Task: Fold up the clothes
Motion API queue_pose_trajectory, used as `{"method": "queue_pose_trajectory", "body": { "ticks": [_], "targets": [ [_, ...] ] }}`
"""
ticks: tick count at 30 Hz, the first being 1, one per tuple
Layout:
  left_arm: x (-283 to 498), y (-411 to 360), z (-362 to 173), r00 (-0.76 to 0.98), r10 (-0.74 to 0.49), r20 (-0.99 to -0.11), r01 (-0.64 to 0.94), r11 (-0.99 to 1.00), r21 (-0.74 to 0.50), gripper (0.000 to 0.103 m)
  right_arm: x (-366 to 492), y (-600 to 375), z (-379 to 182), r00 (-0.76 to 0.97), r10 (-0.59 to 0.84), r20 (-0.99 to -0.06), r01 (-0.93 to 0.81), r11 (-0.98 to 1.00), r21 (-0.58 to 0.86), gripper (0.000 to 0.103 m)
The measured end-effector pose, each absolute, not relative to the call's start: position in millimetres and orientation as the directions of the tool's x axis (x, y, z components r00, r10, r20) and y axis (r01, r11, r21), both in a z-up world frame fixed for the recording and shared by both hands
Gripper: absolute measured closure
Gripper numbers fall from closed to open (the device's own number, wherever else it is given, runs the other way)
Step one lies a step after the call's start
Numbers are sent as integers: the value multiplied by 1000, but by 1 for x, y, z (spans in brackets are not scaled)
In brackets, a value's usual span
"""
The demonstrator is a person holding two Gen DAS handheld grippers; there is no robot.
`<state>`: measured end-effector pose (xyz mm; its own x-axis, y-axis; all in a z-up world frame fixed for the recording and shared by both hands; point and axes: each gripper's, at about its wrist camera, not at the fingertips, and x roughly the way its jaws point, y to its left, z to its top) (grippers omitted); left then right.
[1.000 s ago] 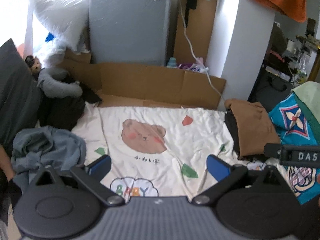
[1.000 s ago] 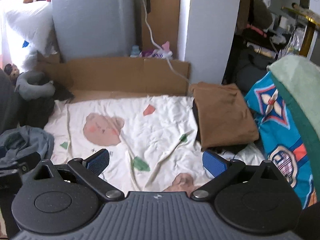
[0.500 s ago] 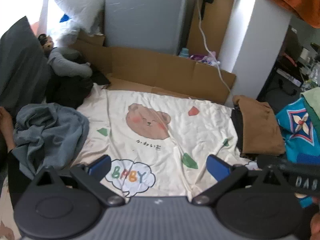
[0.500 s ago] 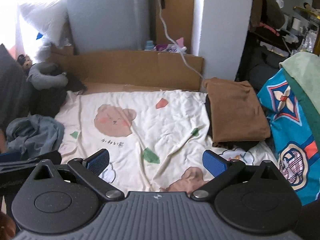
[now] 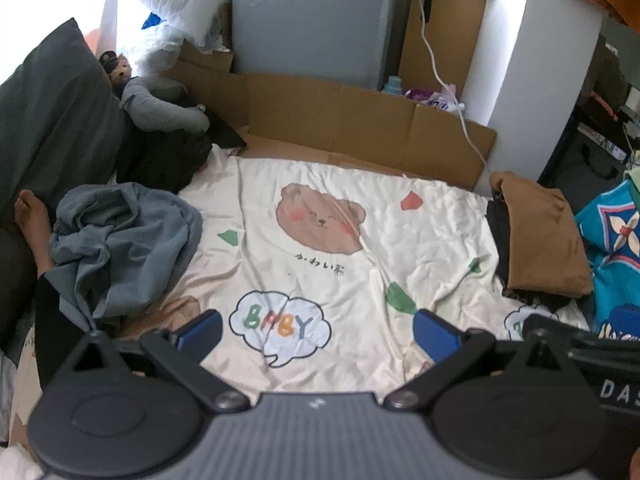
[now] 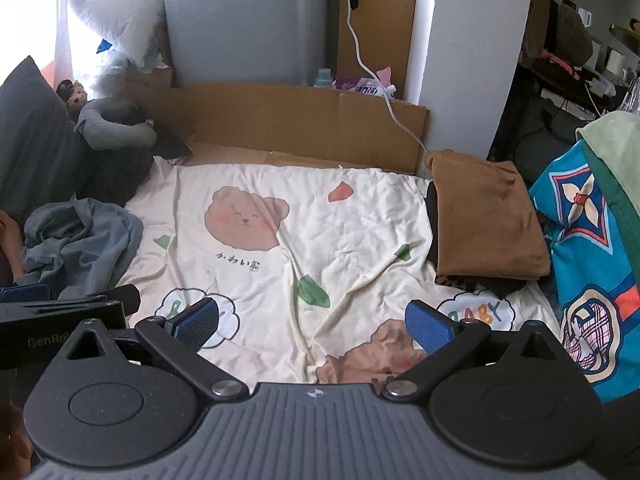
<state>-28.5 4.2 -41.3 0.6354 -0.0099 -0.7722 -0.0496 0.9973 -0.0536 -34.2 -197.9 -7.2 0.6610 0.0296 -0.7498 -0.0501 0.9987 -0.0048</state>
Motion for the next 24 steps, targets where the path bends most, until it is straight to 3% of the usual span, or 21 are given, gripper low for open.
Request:
{"method": "queue_pose_trajectory", "body": {
  "ticks": [24],
  "targets": [
    [-20, 13, -46, 653, 0, -757, -21, 1000, -18, 4, -35, -194, -14, 656, 21, -755, -57, 998, -21, 1]
  ]
}}
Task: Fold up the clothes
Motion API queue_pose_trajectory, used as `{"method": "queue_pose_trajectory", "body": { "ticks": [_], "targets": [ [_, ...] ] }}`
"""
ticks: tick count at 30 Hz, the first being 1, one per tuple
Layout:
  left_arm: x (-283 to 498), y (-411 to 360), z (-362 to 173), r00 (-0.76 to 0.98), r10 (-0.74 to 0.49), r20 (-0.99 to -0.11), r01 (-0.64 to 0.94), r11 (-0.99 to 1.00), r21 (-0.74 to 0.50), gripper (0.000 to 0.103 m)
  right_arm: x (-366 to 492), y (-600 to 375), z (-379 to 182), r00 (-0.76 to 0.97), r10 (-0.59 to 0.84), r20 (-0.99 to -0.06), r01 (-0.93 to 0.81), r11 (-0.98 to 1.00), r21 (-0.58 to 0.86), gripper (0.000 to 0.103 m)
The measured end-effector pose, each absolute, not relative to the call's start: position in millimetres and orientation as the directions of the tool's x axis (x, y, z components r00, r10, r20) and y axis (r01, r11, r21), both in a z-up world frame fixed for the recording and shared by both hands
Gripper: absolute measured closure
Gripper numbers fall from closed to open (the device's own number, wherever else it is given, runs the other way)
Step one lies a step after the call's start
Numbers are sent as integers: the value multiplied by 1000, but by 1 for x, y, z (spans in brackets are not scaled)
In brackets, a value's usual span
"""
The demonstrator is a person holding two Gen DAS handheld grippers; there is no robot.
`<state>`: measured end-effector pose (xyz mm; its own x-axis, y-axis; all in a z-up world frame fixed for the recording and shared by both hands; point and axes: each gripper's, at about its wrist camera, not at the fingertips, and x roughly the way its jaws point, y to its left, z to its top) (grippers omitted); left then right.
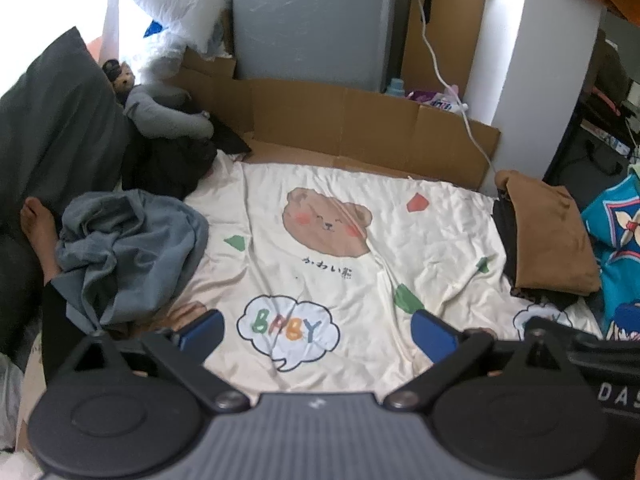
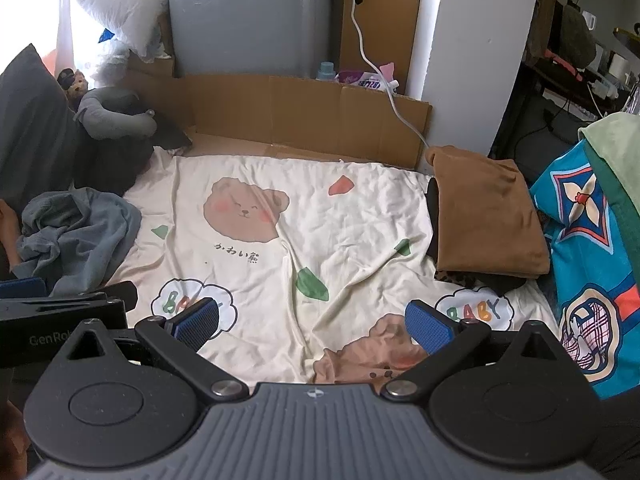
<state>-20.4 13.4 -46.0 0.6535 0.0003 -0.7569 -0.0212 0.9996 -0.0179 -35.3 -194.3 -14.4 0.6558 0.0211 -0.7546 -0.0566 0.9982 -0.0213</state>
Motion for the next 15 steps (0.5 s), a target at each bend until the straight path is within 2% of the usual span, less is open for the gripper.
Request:
{"method": "queue_pose_trajectory", "body": {
  "ticks": [15],
  "targets": [
    [-23, 3, -42, 651, 9, -759, -32, 999, -16, 4, -35, -194, -14, 651, 22, -759, -48, 999, -12, 1]
  ]
}}
